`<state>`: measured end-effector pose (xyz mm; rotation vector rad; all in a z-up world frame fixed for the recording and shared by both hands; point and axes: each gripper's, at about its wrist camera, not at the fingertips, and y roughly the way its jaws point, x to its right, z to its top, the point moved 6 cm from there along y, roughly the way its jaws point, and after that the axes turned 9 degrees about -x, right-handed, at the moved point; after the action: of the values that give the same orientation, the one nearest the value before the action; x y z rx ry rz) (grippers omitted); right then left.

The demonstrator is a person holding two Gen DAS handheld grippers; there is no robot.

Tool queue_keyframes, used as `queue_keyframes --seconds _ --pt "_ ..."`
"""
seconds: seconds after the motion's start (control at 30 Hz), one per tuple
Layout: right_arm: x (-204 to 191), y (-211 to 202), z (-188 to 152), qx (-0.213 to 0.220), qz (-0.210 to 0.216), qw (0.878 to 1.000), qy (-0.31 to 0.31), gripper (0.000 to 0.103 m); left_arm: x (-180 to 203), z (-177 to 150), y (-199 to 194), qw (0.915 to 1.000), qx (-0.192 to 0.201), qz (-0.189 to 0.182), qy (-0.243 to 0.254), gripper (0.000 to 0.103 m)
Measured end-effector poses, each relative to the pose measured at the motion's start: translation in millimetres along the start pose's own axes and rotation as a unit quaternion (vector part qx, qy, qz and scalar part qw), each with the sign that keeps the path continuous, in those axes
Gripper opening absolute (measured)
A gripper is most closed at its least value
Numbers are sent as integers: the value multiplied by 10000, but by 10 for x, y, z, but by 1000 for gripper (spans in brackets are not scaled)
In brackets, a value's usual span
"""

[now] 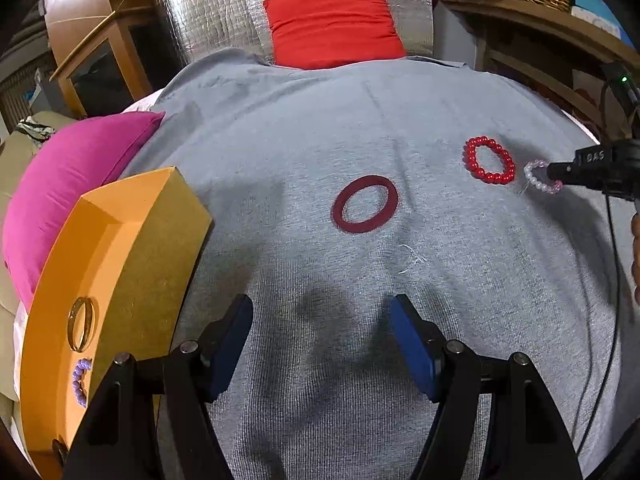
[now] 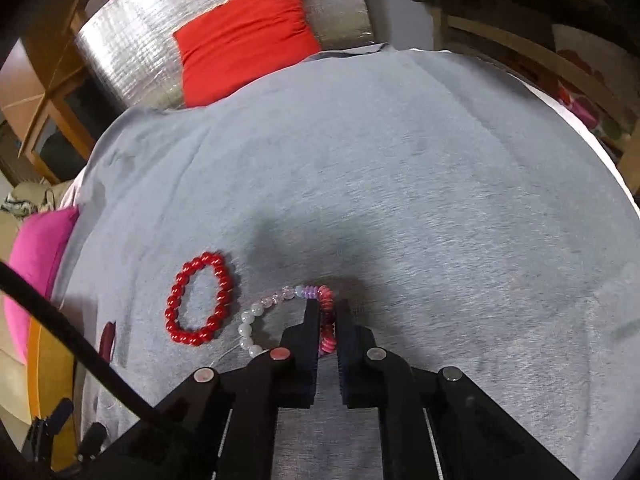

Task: Organize jewelry
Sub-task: 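Grasp the pink-white bead bracelet with the right tool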

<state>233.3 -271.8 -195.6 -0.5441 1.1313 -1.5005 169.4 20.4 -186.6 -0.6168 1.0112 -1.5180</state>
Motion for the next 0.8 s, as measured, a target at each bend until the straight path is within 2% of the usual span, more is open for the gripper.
queue_keyframes --seconds 0.17,0.37,0.6,0.67,0.7,0.77,0.8 --pt "154 -75 21 -1 253 9991 355 8 -81 47 7 9992 -6 -191 -343 72" --pt "132 -143 -23 10 392 9985 376 9 -85 228 90 9929 -22 -715 -948 72" --pt "-6 -130 -70 -76 462 9986 234 9 -103 407 254 9868 -38 -891 -1354 72" --pt "4 -127 -71 -76 506 9984 253 9 -100 424 266 9881 20 -840 -1288 72" --pt "10 -117 -71 -85 523 9982 263 9 -87 433 274 9896 43 -814 -1189 70" --pt "22 -100 -76 -121 595 9977 292 9 -60 439 312 9904 -5 -902 -1049 48" --pt "18 -93 -79 -137 636 9974 320 9 -55 439 334 9901 -52 -971 -1009 43"
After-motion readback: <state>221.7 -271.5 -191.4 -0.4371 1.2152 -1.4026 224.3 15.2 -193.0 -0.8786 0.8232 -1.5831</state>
